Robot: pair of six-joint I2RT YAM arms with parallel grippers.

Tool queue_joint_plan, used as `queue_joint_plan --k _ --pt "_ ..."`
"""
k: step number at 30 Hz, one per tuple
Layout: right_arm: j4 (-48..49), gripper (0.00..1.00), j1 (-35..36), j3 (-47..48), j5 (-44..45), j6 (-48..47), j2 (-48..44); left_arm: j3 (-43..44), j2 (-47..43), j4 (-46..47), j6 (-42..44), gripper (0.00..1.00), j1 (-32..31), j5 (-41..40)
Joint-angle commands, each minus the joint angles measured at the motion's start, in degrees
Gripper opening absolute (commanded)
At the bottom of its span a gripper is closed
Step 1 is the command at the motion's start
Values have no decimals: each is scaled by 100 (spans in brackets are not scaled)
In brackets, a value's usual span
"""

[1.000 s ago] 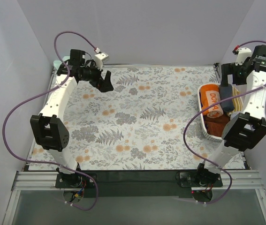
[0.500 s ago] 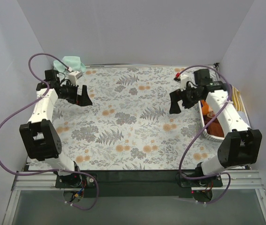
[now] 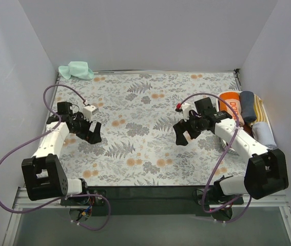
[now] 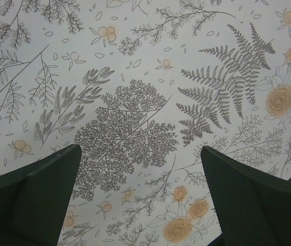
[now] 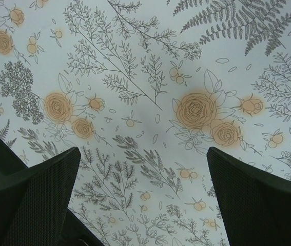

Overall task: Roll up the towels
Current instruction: Place the rolled towel into the container

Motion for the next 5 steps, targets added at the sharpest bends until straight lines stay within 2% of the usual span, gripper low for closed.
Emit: queue_joint_plan --k 1,5 --pt "411 98 12 -49 182 -39 -360 -39 -161 421 163 98 -30 -258" --pt "411 98 21 -84 402 -100 -536 39 -73 509 -12 98 -30 -241"
